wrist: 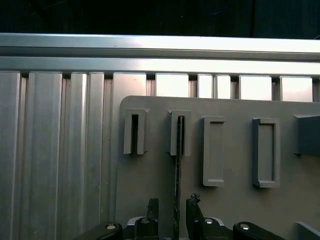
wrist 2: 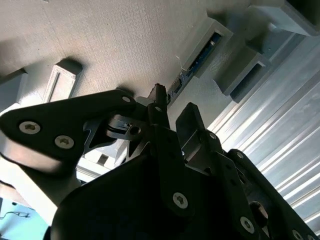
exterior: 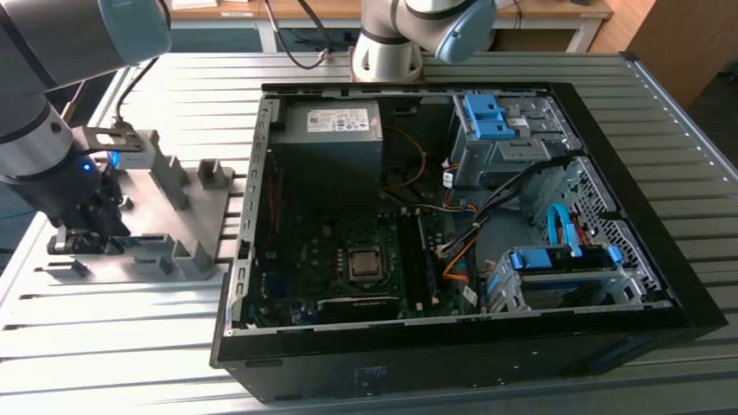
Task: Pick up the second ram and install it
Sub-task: 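Pick up the second ram and move it above second insertion slot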
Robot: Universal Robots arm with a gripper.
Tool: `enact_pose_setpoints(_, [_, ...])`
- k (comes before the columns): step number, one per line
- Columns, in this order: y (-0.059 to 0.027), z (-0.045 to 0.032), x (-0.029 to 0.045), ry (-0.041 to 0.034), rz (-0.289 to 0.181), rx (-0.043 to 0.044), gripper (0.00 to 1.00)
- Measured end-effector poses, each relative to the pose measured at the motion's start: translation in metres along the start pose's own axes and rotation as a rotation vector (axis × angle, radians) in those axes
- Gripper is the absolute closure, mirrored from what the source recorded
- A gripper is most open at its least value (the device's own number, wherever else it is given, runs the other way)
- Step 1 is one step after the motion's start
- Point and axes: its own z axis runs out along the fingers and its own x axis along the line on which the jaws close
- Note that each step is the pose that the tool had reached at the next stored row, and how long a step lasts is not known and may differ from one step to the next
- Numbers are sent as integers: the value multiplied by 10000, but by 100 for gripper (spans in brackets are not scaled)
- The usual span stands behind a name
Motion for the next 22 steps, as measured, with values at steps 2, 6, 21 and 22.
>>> enact_pose_setpoints(2, [0, 1, 0, 0, 0, 0, 65])
enact_pose_setpoints(6, [0, 3, 0, 0, 0, 0, 78])
enact_pose_setpoints(21, [0, 8, 0, 0, 0, 0, 86])
enact_pose_setpoints(22, [0, 9, 0, 0, 0, 0, 86])
